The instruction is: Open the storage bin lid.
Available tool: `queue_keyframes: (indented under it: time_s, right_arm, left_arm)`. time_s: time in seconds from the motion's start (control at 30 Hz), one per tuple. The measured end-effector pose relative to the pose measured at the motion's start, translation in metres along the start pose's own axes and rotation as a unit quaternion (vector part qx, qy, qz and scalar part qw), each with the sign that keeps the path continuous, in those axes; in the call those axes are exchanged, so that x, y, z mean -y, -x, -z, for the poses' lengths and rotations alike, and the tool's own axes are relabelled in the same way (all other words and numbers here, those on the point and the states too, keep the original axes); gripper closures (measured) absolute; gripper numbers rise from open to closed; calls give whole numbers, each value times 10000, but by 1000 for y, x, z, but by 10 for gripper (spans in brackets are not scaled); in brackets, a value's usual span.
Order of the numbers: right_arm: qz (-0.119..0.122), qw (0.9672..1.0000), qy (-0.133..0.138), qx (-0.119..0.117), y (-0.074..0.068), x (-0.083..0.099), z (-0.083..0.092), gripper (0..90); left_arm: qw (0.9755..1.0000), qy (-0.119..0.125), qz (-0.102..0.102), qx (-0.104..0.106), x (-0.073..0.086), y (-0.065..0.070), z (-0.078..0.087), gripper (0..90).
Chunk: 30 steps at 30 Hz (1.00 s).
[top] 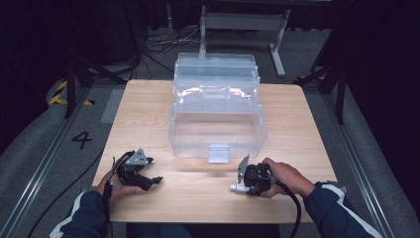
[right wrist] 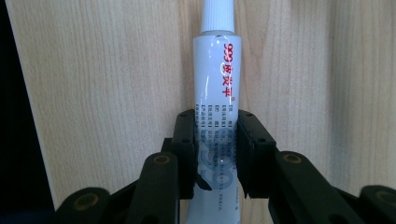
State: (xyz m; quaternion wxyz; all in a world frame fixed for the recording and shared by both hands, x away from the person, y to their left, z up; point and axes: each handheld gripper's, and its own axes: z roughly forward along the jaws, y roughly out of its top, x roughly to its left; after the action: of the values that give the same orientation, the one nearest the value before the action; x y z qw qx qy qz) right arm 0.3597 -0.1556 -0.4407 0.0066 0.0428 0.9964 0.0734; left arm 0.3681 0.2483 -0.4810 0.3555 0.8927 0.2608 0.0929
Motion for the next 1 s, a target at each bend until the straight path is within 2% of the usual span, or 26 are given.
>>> queue_keyframes:
  time_s: [0.07, 0.2, 0.5, 0.97, 1.0]
  right_arm:
    - [1, 10000, -19, 43, 0, 0, 1, 721]
    - [-27, 9999, 117, 113, 1, 1, 6, 722]
    - [-24, 9996, 241, 172, 2, 7, 28, 722]
    - [-44, 9989, 382, 286, 10, 11, 48, 722]
    - [8, 9988, 402, 266, 10, 11, 49, 722]
  left_arm:
    - [10000, 0, 2, -1, 0, 0, 0, 175]
    - [10000, 0, -3, -3, 0, 0, 0, 175]
    - [10000, 15, 2, -3, 0, 0, 0, 175]
    - [10000, 41, -3, -22, 1, 0, 0, 173]
    - [10000, 43, -2, -31, 1, 0, 0, 173]
